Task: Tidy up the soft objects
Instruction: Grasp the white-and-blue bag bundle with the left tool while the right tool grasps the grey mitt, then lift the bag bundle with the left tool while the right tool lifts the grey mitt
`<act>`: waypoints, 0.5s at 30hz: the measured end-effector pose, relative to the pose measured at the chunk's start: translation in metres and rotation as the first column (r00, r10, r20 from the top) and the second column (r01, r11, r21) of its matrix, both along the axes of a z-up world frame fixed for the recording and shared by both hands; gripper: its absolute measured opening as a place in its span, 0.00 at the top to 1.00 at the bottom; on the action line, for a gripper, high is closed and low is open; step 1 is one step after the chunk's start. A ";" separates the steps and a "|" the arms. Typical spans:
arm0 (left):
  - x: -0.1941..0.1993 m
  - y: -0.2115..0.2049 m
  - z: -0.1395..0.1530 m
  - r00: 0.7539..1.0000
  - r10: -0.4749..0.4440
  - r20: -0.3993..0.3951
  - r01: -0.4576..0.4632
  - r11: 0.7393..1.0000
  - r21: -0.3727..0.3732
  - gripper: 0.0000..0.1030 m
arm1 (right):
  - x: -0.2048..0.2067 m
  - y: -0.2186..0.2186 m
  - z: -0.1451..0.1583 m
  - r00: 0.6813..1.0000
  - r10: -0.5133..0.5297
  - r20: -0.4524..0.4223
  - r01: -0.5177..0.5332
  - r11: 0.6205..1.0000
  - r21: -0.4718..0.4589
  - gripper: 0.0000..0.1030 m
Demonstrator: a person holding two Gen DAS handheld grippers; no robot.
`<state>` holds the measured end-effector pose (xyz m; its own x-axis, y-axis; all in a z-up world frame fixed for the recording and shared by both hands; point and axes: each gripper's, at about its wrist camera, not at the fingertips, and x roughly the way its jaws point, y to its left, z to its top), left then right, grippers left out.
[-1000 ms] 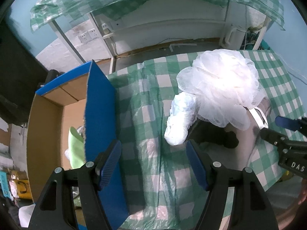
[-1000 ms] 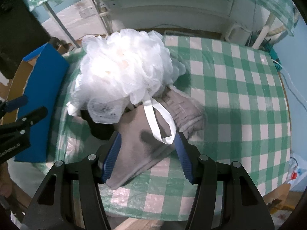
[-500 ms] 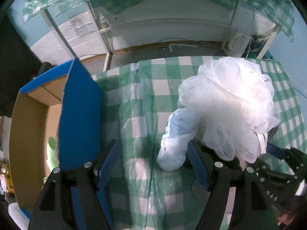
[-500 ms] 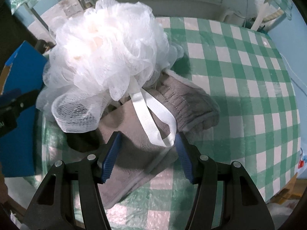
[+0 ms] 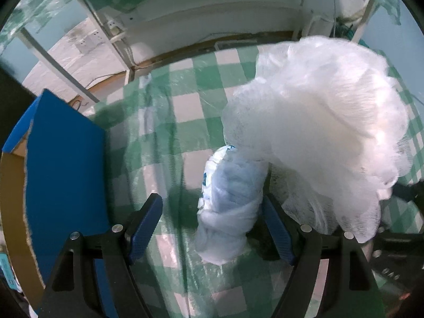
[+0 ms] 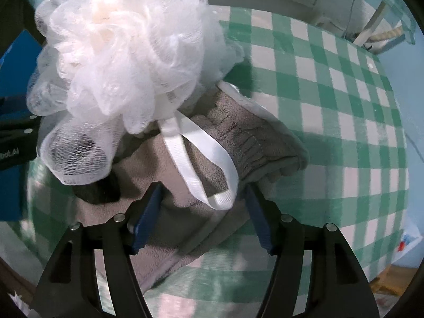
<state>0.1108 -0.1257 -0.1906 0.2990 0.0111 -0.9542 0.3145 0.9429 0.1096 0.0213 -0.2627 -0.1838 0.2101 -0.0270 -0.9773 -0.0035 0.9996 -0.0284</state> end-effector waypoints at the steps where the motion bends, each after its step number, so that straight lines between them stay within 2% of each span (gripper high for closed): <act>1: 0.000 -0.002 -0.001 1.000 -0.003 -0.004 0.003 1.000 0.004 0.24 | 0.000 -0.004 0.000 1.000 0.008 -0.005 -0.008 1.000 -0.023 0.39; 2: 0.000 -0.003 -0.003 1.000 -0.006 -0.009 0.006 1.000 0.003 0.25 | 0.000 -0.010 0.001 1.000 0.012 -0.007 -0.012 0.999 -0.044 0.39; 4: -0.001 -0.006 -0.004 1.000 -0.015 -0.021 0.015 1.000 -0.001 0.37 | 0.000 -0.019 0.001 1.000 0.003 -0.010 -0.004 0.998 -0.070 0.39; 7: -0.005 -0.011 -0.004 0.999 -0.033 -0.029 0.033 0.999 0.015 0.49 | -0.002 -0.039 0.004 0.999 -0.041 -0.006 0.040 0.997 -0.073 0.38; 10: -0.012 -0.013 -0.003 0.999 -0.047 -0.025 0.048 0.998 0.040 0.54 | -0.001 -0.055 0.010 0.997 -0.077 -0.001 0.077 0.995 -0.068 0.38; 15: -0.020 -0.006 -0.001 0.999 -0.035 -0.035 0.037 0.998 0.055 0.54 | -0.007 -0.075 0.025 0.987 -0.155 0.035 0.154 0.988 0.012 0.38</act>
